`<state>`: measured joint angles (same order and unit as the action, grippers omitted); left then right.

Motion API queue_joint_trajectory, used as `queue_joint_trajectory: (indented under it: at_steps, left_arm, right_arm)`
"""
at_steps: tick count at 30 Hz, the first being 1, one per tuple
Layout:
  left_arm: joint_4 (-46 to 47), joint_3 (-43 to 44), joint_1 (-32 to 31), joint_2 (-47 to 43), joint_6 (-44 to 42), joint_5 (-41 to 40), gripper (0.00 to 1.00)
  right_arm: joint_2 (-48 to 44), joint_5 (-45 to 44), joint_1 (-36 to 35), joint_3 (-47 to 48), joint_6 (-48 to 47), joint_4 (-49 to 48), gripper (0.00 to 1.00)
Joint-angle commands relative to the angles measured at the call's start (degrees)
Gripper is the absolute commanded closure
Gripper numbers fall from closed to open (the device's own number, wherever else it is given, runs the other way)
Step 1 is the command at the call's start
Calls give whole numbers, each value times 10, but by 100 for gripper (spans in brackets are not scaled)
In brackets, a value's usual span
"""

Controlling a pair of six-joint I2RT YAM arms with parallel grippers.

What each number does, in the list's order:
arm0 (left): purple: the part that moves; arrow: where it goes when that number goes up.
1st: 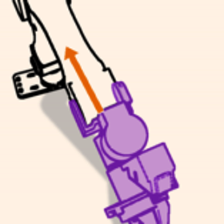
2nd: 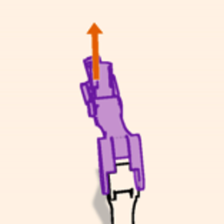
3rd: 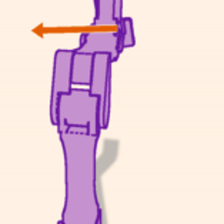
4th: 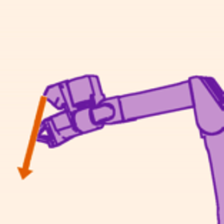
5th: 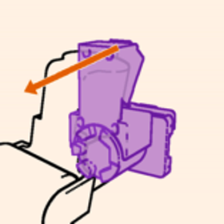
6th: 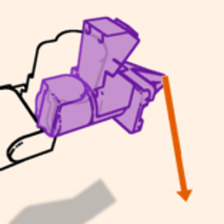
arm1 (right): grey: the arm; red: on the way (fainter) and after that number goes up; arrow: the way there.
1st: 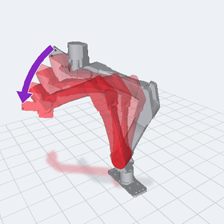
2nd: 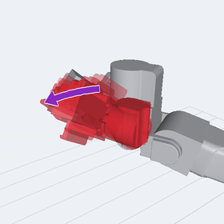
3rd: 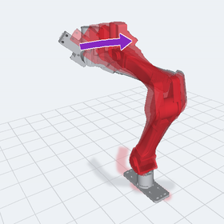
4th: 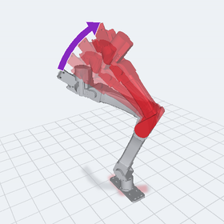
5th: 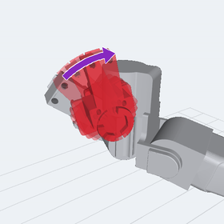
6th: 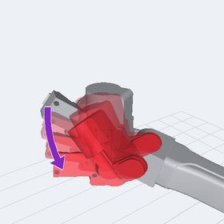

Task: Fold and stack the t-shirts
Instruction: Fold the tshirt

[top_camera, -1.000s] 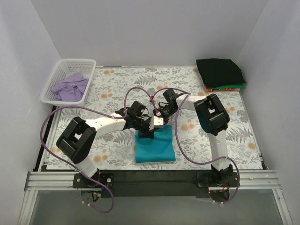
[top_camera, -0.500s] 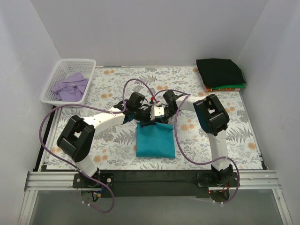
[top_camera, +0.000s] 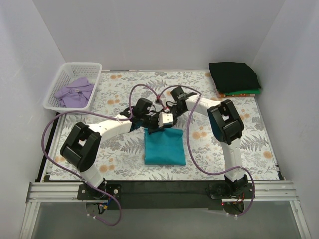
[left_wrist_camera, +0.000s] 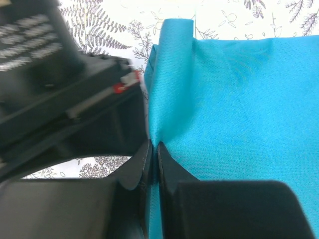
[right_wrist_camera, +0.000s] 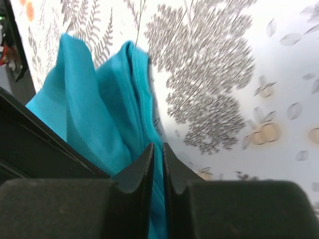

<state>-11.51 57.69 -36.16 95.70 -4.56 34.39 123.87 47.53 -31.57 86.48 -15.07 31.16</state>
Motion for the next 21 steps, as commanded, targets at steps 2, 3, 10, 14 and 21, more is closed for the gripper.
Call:
queue_joint_trajectory:
  at_steps: [2,3,10,14,21]
  left_arm:
    - [14,-5,1,-35,-10,5,100]
    - [14,-3,1,-34,-9,4,100]
    - [15,9,1,-32,-19,-1,100]
    - [19,15,1,-29,-23,-13,100]
    - [46,26,14,-16,-19,-28,100]
  right_arm:
    - [-15,-19,0,36,-26,15,83]
    - [-10,-13,-1,33,-27,16,83]
    - [23,-2,-1,-3,-38,15,86]
    - [30,4,-2,-19,-47,15,87]
    - [29,11,-2,-38,-57,16,87]
